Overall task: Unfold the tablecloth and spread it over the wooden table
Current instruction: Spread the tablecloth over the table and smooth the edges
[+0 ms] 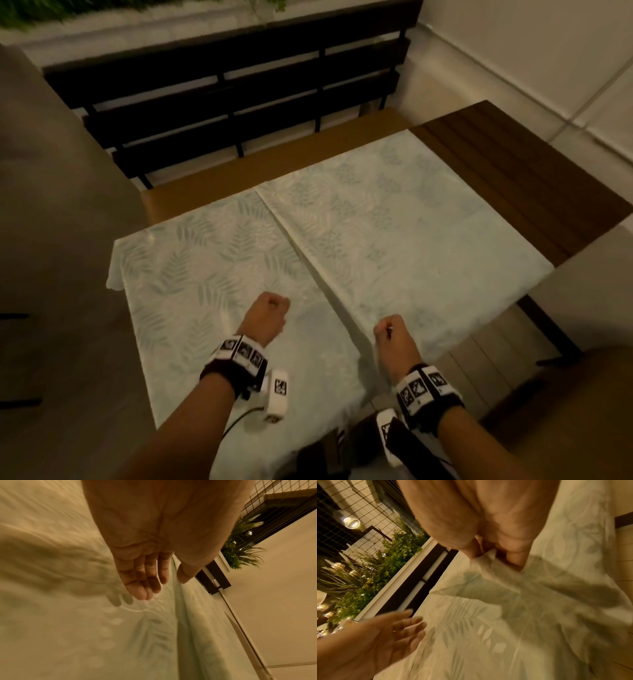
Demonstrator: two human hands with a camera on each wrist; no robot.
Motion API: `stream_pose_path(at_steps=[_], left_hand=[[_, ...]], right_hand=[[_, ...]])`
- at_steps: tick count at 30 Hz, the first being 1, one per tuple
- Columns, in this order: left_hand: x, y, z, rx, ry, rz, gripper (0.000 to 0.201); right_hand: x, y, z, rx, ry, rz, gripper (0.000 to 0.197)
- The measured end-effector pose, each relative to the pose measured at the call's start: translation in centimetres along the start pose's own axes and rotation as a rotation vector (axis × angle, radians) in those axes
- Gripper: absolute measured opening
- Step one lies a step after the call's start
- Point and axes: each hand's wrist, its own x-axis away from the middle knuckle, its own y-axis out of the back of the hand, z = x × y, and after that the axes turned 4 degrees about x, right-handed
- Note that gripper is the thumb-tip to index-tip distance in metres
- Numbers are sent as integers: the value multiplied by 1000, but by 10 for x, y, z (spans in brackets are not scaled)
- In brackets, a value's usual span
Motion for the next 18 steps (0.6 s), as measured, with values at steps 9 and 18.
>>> stream_pose_path(at_steps=[9, 18], left_hand=[[-118, -85, -115, -270, 166, -287, 125], [-187, -112, -185, -1123, 308, -401, 68]], right_hand=[[-39, 28, -4, -96, 83, 257, 26], [-89, 134, 29, 77, 472, 704, 30]])
